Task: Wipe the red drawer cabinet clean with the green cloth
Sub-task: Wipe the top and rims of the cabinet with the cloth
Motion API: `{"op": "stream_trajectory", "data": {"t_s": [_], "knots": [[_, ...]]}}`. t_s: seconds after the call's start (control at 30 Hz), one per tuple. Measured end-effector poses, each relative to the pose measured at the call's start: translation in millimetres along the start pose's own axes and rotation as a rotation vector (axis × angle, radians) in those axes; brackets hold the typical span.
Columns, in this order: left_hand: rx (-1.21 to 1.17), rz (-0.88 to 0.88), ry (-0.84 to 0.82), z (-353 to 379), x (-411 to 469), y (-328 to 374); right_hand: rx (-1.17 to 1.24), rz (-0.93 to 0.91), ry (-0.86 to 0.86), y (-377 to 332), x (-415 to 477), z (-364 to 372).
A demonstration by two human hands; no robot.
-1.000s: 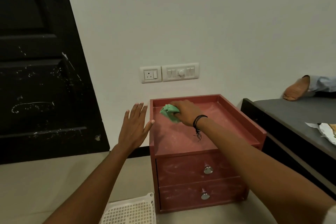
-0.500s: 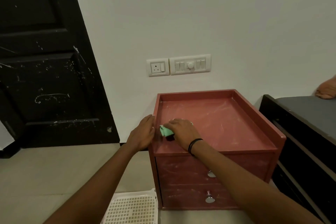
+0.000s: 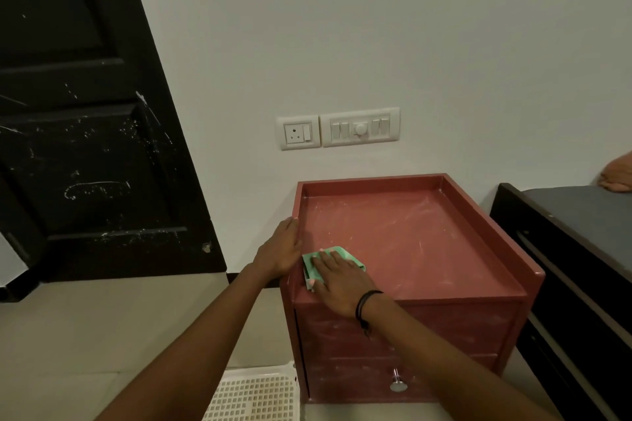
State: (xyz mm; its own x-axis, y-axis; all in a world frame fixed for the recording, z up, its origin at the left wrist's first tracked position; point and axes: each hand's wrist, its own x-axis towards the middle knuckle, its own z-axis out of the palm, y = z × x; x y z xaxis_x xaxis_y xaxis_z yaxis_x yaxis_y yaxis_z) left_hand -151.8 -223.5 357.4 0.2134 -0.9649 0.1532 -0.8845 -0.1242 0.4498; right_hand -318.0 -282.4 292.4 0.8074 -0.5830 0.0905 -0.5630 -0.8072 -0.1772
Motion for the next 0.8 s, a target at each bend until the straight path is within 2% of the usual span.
{"op": "stream_trajectory", "data": {"t_s": [0.2, 0.37, 0.5, 0.67, 0.8], "knots": [[-0.039, -0.021, -0.05, 21, 24, -22, -0.025, 0.017, 0.013, -2, 11, 6], [-0.006, -0.038, -0.029, 25, 58, -26, 0.018, 0.021, -0.02, 5, 41, 4], [-0.036, -0.022, 0.022, 37, 74, -34, 0.062, 0.031, 0.021, 27, 105, -2], [-0.012, -0.007, 0.064, 46, 81, -41, -0.052, 0.084, -0.018, 64, 208, -7], [-0.006, -0.01, 0.063, 46, 83, -43, -0.02, 0.124, -0.017, 77, 239, -4]]}}
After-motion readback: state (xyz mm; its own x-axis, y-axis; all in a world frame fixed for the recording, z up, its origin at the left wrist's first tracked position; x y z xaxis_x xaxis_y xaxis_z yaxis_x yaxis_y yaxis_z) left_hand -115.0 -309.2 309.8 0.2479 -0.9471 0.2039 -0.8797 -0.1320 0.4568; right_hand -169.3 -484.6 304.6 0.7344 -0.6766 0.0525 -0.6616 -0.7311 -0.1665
